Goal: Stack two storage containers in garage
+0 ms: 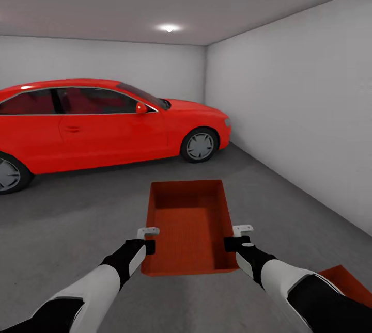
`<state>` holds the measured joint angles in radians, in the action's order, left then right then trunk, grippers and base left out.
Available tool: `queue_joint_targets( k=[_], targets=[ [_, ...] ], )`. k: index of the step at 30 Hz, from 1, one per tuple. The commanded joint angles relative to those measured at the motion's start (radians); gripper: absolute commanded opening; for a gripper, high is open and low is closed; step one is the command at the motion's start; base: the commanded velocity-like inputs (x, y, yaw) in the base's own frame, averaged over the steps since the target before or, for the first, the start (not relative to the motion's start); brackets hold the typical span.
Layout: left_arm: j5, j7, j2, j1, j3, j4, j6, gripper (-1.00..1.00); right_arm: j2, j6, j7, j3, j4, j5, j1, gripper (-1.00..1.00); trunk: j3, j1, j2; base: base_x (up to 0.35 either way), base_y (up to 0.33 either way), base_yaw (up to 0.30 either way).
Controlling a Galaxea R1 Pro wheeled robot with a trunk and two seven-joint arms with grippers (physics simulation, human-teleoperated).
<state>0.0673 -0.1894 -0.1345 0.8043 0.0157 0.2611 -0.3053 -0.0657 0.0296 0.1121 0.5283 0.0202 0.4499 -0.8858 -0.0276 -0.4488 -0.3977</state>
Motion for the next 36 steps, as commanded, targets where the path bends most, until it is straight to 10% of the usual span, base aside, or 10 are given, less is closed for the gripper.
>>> queue_joint_targets(
  k=[1,36],
  targets=[
    [-0.030,-0.016,0.003,0.000,-0.006,0.006,0.002,-1.00,0.000,0.006,0.004,-0.015,-0.022,0.019,-0.002,-1.00,-0.002,-0.001,-0.002,0.323,0.000,-0.250],
    [-0.030,-0.016,0.003,0.001,-0.006,0.006,0.003,-1.00,0.000,0.006,0.004,-0.015,-0.022,0.019,-0.001,-1.00,-0.002,-0.001,-0.002,0.323,0.000,-0.250]
  ],
)
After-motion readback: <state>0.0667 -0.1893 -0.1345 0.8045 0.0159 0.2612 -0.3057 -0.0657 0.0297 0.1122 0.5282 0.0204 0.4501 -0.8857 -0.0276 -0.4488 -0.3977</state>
